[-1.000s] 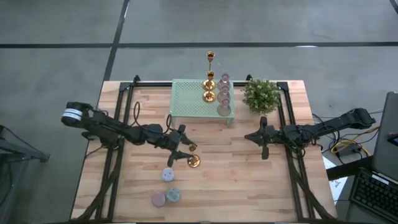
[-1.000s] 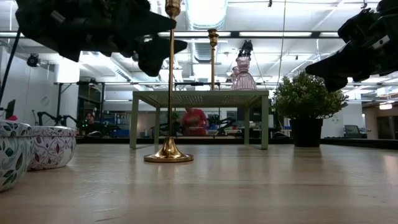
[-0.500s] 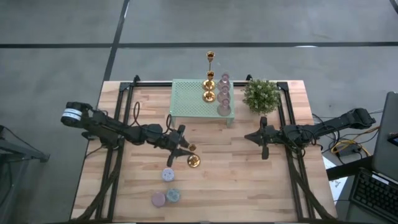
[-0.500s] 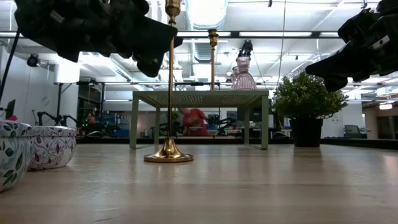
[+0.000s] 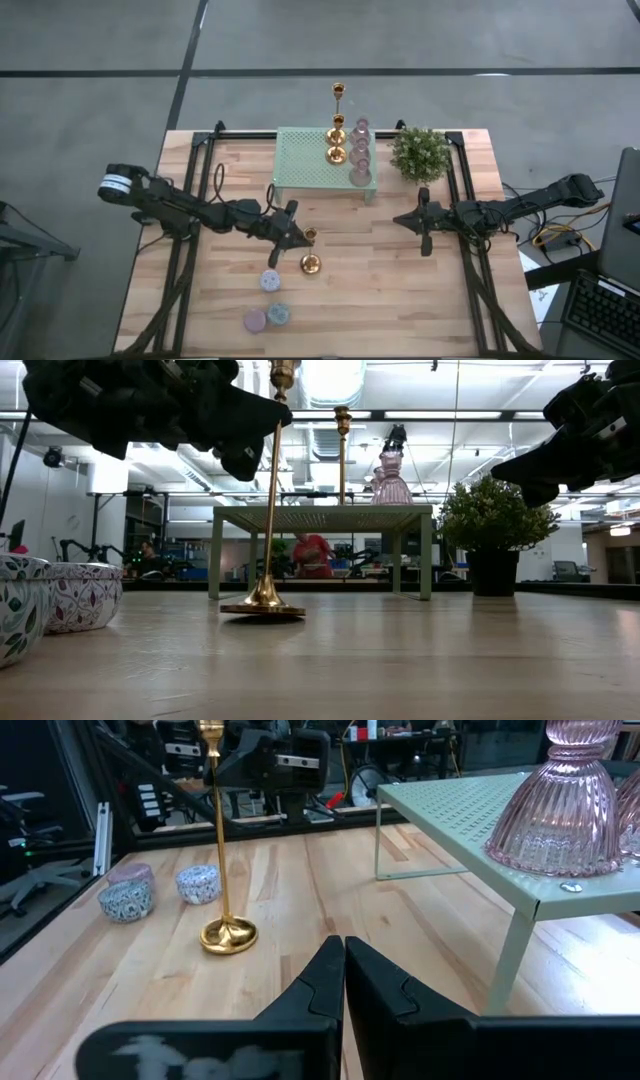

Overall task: Pick & Place candle stick holders
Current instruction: Put the gold candle holder on the shelf aligned with the other candle holder on the shelf

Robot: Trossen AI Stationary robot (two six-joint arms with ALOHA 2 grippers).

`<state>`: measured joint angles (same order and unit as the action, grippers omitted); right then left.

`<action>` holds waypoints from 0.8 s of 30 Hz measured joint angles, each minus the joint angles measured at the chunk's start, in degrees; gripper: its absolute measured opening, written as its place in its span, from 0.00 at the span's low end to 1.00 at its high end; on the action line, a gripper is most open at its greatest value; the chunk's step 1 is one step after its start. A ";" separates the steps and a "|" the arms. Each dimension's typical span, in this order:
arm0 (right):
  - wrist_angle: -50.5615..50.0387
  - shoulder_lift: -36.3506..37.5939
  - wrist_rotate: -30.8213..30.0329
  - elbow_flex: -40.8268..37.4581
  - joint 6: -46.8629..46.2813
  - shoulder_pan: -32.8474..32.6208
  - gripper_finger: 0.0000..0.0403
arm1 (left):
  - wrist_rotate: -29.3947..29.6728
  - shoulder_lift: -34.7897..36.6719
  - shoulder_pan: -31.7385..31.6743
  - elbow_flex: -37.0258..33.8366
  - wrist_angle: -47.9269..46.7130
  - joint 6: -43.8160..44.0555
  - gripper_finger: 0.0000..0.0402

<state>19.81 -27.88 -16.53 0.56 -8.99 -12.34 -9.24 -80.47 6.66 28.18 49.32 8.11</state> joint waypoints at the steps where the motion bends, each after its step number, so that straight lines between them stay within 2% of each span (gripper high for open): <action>1: 0.02 0.00 -0.02 0.00 0.00 0.00 0.02 | 0.11 0.00 0.00 0.00 0.02 0.01 0.08; 24: 0.01 -0.02 0.00 0.00 0.00 0.00 0.02 | 1.78 0.00 0.00 -0.04 1.69 0.70 0.08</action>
<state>19.83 -27.90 -16.53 0.56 -8.99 -12.34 -7.45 -80.47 6.66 28.14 51.01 8.80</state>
